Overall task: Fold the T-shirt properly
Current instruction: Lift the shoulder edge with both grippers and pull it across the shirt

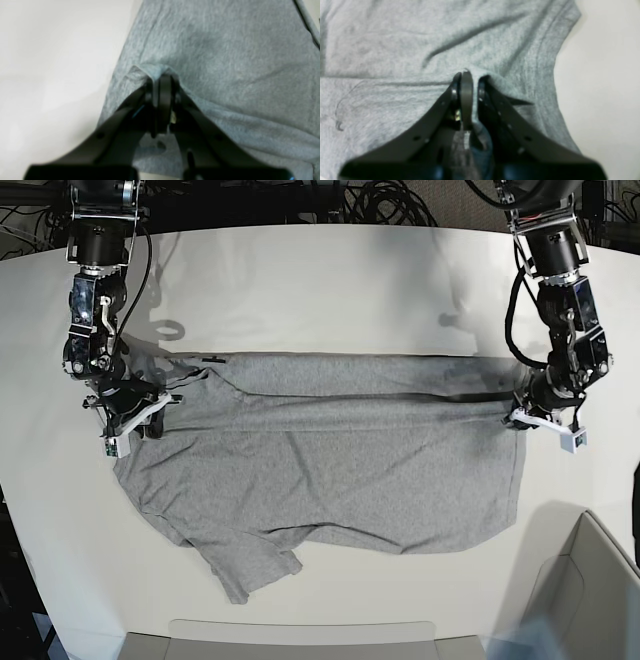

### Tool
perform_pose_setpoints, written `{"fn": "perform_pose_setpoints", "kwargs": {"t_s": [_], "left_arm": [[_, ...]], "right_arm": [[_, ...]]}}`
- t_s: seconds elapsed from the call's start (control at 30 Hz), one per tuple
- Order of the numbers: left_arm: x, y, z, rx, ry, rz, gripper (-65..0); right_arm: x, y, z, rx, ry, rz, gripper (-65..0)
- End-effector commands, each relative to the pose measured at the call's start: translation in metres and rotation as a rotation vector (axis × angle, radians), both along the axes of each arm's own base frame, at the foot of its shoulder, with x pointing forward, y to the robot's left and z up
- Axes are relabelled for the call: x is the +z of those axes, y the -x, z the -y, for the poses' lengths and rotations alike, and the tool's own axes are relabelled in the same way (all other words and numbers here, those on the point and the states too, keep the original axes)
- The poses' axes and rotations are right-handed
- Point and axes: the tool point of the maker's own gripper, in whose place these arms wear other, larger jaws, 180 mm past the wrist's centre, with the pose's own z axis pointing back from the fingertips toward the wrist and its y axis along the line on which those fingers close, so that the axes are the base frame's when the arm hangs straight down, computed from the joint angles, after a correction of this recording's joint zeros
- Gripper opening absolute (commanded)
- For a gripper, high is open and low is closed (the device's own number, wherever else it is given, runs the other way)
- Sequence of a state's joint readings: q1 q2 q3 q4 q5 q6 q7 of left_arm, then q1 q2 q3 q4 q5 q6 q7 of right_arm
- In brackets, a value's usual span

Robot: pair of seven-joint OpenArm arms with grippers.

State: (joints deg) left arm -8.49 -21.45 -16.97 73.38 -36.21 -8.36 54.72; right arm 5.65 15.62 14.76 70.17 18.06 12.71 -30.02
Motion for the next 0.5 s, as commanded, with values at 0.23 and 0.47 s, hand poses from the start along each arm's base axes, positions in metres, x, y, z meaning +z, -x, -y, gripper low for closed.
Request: {"fn": "perform_pose_setpoints", "kwargs": {"t_s": [0.23,0.47], "left_arm": [[0.001,-0.007,-0.011,-0.014,-0.025,0.029,-65.0],[0.003,-0.008,-0.006,-0.057,-0.032,0.051,-49.5]], "right_arm": [[0.029,-0.032,0.014,-0.032,0.006,0.107,-65.0],[0.035,-0.035,0.014,-0.030,0.006,0.121,-41.2]]}}
